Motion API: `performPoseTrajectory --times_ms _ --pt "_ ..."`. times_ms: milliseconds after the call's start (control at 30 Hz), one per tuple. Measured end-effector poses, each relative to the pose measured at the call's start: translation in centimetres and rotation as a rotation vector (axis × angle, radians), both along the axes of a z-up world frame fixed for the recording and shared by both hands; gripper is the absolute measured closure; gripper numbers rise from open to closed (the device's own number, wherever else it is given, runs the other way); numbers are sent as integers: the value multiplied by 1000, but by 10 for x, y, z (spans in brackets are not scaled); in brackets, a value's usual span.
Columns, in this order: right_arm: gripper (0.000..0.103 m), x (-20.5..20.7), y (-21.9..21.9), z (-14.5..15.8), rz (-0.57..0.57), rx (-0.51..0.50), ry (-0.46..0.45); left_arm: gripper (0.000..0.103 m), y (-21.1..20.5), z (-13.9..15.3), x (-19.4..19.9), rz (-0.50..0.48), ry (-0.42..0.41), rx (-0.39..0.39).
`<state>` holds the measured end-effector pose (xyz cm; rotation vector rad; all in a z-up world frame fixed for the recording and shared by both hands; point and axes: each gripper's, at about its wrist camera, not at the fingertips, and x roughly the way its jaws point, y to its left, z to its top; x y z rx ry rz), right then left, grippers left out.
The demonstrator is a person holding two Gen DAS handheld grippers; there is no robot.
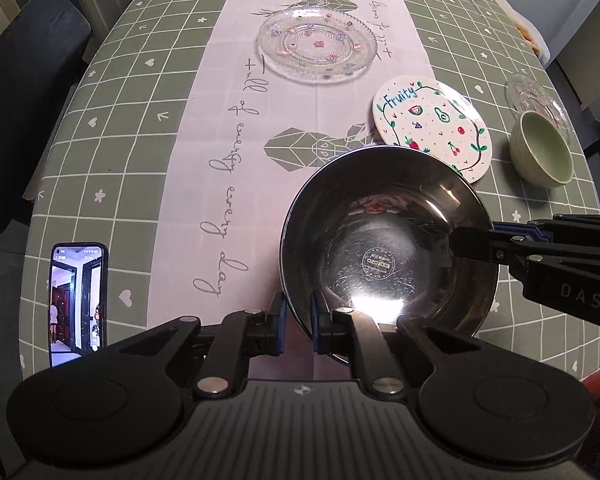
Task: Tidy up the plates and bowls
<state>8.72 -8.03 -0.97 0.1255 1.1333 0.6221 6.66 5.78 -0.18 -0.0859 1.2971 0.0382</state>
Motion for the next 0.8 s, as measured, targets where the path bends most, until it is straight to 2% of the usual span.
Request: performPoseTrajectory --times_ms 333,400,433,633,800 --pt "83 -4 1 5 12 -6 -25 88 2 6 0 5 -27 -1" --pt "71 -5 1 8 16 -10 -44 83 1 9 -1 -8 -51 19" --pt "70 -6 1 9 19 -9 -51 82 1 11 -1 -16 -60 26" --pt "69 -11 3 16 32 -11 -82 81 5 23 0 -12 -100 2" --pt "65 -10 -1 22 22 -6 -104 79 -10 33 -1 -72 -131 3"
